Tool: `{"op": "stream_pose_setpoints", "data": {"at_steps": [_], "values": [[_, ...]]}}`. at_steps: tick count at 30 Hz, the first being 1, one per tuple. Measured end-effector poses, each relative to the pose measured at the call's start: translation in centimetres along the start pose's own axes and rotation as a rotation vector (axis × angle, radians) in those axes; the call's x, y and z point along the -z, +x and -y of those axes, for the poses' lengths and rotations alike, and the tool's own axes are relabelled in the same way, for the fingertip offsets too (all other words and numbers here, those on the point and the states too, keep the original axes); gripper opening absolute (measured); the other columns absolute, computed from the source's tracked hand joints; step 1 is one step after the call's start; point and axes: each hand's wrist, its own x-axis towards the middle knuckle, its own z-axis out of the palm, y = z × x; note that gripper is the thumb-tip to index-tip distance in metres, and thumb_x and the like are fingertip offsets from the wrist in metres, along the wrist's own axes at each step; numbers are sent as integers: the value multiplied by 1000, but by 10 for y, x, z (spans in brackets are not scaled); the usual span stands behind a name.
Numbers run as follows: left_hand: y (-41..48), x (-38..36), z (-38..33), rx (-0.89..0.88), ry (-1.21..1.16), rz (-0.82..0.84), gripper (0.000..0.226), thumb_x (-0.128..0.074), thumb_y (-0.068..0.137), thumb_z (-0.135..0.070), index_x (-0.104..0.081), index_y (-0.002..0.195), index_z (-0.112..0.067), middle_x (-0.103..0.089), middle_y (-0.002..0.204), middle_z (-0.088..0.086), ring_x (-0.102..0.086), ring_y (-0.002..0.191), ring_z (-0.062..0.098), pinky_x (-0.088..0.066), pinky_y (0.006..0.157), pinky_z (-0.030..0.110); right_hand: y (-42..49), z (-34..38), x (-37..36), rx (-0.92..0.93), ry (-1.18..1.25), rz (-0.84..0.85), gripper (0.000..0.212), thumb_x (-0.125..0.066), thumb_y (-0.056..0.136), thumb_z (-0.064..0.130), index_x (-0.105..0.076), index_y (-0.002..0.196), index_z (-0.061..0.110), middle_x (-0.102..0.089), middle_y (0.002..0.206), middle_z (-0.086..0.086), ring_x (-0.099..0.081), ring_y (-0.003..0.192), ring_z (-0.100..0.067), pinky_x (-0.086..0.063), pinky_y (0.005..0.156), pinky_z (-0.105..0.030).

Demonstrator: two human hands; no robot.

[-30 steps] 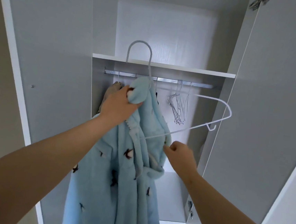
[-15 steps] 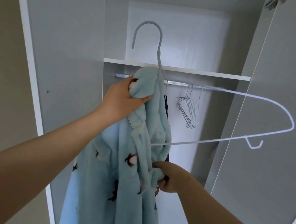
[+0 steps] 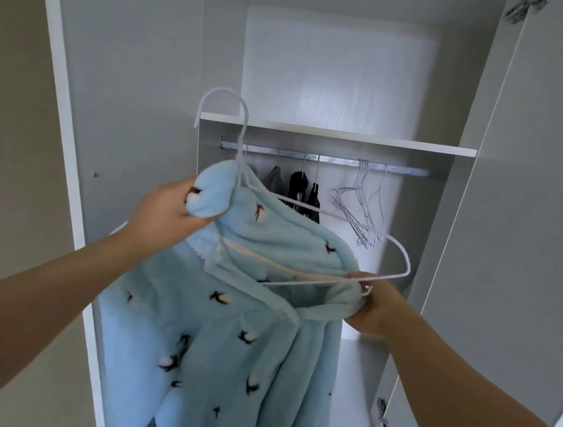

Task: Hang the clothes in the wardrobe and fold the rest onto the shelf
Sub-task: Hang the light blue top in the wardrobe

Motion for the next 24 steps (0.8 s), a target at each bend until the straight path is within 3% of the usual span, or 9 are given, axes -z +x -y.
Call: {"op": "stream_pose_setpoints", "data": {"at_steps": [4, 6, 9, 13, 17, 20, 22, 24], "values": [[-3, -11, 9, -29, 98, 26, 63, -53, 62, -53, -66, 95, 0, -69, 89, 15, -64, 86, 33, -43, 72, 32, -5, 7, 15, -49, 143, -41, 69, -39, 84, 66, -63, 98, 3, -72, 81, -21, -70, 70, -33, -55, 60, -38], [-6, -11, 15, -46, 141, 55, 67, -43, 60, -57, -63, 83, 2, -64, 76, 14, -62, 75, 33, -38, 65, 30, -8, 14, 18, -69, 127, -18, 85, -33, 78, 78, -65, 105, 3, -71, 95, -22, -69, 80, -38, -55, 68, -42], [-10, -14, 24, -68, 190, 34, 64, -37, 62, -53, -62, 77, 3, -60, 70, 15, -59, 68, 35, -34, 63, 29, -14, 22, 21, -103, 61, 24, 98, -33, 71, 85, -73, 90, -3, -71, 95, -21, -69, 77, -39, -56, 62, -46], [-10, -31, 22, -35, 224, -31, 46, -49, 70, -38, -64, 89, 1, -62, 81, 18, -59, 75, 37, -38, 65, 33, -20, 22, 21, -89, -78, -47, 60, -54, 75, 59, -72, 86, 3, -71, 85, -16, -68, 66, -32, -56, 63, -39], [-10, -48, 6, 44, 95, -85, 37, -65, 79, -46, -60, 90, -11, -57, 79, -1, -53, 75, 21, -37, 68, 29, -18, 19, 19, 37, -221, -186, 25, -59, 83, 27, -64, 92, 5, -69, 72, -15, -66, 55, -28, -56, 53, -34], [-13, -52, 0, 44, 84, -133, 43, -63, 77, -54, -59, 92, -15, -57, 79, -5, -51, 74, 16, -37, 67, 28, -8, 15, 21, 218, -351, -464, 33, -63, 85, 13, -58, 112, -6, -61, 90, -19, -58, 73, -28, -51, 72, -39], [-15, -51, -5, 3, 132, -155, 46, -58, 78, -54, -61, 93, -11, -61, 80, 0, -52, 70, 17, -39, 63, 29, -4, 15, 22, 340, -554, -636, 39, -66, 83, 17, -54, 112, -7, -54, 88, -17, -53, 79, -28, -45, 70, -36], [-17, -49, -11, -224, 258, -173, 45, -52, 77, -47, -64, 85, -5, -63, 73, 7, -57, 58, 21, -44, 52, 27, -3, 14, 19, 467, -866, -720, 35, -62, 85, 23, -47, 107, 0, -50, 84, -11, -52, 76, -28, -42, 65, -34]]}}
